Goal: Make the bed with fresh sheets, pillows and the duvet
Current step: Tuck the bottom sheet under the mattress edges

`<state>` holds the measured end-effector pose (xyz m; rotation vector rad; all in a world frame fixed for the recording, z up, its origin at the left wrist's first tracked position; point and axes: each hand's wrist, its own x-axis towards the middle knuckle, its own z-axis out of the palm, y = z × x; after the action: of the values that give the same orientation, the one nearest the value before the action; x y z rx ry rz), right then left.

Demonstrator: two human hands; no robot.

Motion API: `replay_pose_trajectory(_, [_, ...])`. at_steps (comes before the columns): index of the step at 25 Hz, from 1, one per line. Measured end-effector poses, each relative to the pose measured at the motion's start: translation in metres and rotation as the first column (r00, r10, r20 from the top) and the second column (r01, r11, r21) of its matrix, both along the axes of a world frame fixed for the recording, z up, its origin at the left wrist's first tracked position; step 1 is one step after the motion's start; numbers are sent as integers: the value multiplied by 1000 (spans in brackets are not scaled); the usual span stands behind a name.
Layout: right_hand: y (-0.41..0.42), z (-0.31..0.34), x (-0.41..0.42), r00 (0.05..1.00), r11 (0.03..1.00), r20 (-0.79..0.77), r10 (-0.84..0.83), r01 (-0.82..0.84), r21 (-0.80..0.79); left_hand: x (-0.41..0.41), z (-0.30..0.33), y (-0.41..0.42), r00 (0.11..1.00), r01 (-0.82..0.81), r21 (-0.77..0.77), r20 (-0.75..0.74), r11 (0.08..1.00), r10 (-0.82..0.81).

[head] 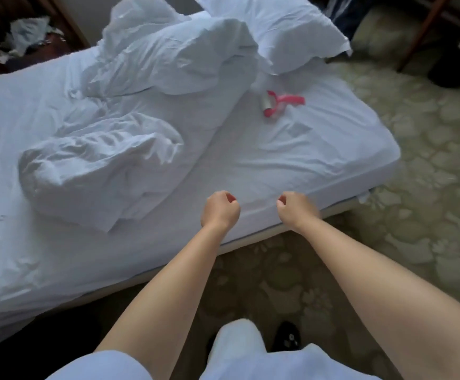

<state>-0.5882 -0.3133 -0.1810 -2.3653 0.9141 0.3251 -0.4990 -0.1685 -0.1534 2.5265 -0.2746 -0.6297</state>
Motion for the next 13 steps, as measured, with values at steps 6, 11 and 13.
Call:
replay_pose_trajectory(6, [-150,-14,-12,992,996,-86,-89,87,-24,9,-23,-147,994,103,40,-36,994,-102])
replay_pose_trajectory(11, [-265,-22,16,976,985,-135,-172,169,-36,54,-48,-267,982,175,69,-82,982,-169])
replay_pose_trajectory(13, [-306,-21,27,972,987,-171,-161,160,-18,65,-52,-316,969,226,75,-116,971,-216])
